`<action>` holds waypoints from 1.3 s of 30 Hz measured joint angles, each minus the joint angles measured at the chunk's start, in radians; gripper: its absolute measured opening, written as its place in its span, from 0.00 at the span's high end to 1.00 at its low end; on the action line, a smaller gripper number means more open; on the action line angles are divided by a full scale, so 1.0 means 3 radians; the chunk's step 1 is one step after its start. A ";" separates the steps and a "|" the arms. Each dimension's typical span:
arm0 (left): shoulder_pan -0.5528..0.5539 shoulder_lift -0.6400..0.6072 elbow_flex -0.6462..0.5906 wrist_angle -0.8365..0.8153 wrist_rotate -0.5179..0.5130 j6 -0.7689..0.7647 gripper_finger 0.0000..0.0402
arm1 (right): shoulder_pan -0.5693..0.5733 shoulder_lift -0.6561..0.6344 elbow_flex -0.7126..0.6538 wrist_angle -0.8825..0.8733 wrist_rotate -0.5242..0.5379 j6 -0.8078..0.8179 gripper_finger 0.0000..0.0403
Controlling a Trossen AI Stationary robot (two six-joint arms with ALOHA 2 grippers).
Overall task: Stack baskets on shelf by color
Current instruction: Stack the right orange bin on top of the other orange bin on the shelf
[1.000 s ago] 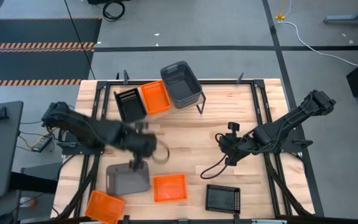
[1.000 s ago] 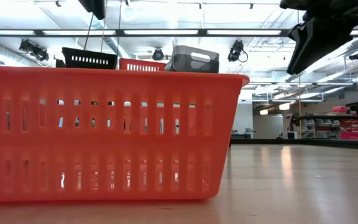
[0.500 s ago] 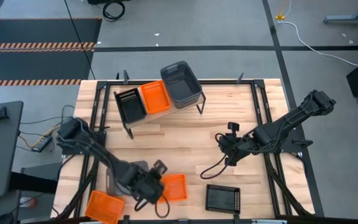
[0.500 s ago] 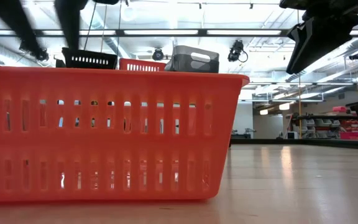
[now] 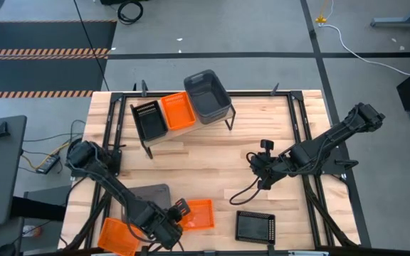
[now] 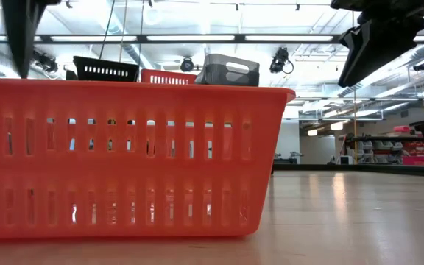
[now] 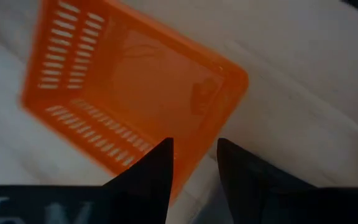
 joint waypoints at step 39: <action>0.0465 0.0455 0.0813 -0.0383 -0.0267 -0.0144 0.99 | -0.0004 0.0000 0.0000 0.0060 0.0000 -0.0005 0.75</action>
